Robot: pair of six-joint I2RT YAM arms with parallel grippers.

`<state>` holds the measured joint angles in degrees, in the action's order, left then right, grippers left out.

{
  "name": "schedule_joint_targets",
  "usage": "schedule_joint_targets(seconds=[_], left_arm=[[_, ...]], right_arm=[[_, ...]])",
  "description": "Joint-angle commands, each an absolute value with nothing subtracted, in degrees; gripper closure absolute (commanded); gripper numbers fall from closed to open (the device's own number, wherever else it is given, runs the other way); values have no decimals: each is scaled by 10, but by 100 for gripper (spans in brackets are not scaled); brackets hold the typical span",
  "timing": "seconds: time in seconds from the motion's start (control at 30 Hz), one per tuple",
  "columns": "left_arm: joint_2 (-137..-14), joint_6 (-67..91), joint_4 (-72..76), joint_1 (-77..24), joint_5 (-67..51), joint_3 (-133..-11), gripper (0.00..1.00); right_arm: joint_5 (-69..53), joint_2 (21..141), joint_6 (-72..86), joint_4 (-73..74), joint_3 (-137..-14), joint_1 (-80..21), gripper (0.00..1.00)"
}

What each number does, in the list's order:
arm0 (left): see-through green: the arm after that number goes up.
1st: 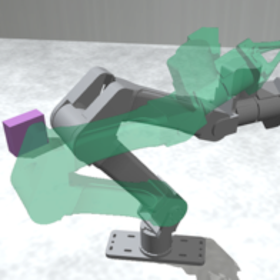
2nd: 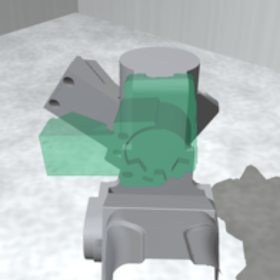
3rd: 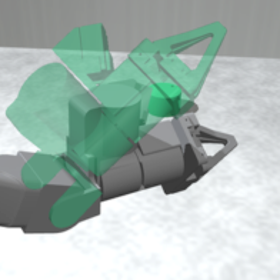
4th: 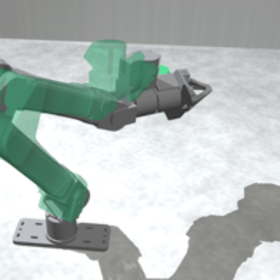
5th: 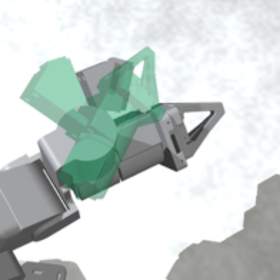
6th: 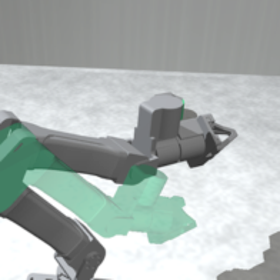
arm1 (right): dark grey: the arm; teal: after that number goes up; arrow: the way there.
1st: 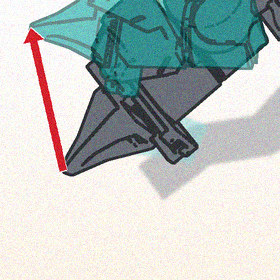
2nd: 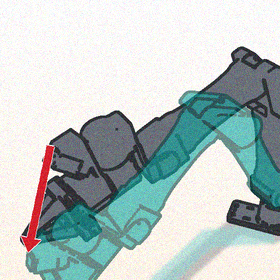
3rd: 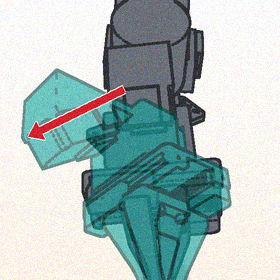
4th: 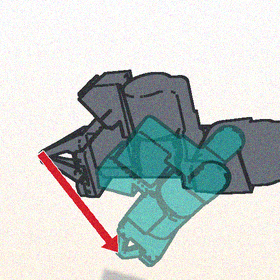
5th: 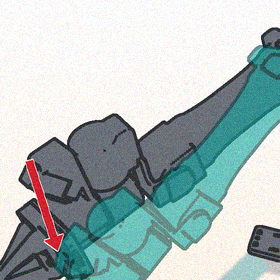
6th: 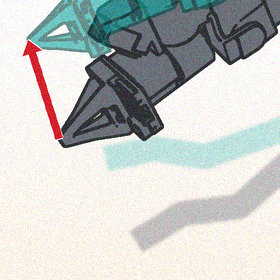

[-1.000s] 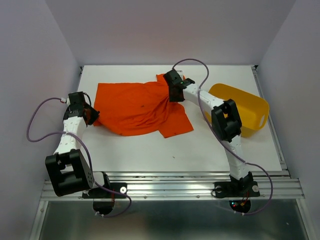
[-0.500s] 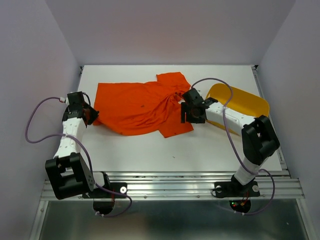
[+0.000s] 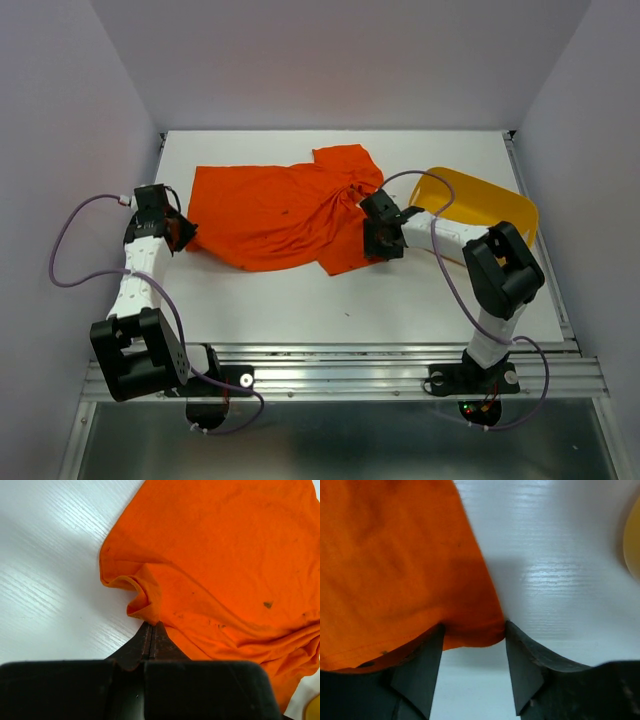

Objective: Roll the t-shirts
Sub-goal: Flatten out the T-shirt at the center of the board.

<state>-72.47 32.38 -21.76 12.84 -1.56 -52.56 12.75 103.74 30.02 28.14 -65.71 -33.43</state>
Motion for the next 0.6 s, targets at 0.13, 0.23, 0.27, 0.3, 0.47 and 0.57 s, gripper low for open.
schedule_joint_targets(seconds=[0.13,0.23,0.27,0.3,0.47,0.57], left_arm=[[-703,308,-228,125,-15,-558,100],[-707,308,-227,126,-15,-562,100],[-708,308,-228,124,-15,-564,100],[-708,308,-228,125,-15,-565,100],[-707,308,-230,123,-17,-570,100],[-701,306,-231,123,-17,-567,100]], right_arm=[[112,1035,303,243,-637,-341,96],[119,1010,314,250,-614,-364,99],[123,993,327,254,-598,-384,99],[125,986,336,257,-589,-395,99],[157,940,434,296,-535,-475,99],[170,895,503,314,-489,-486,98]])
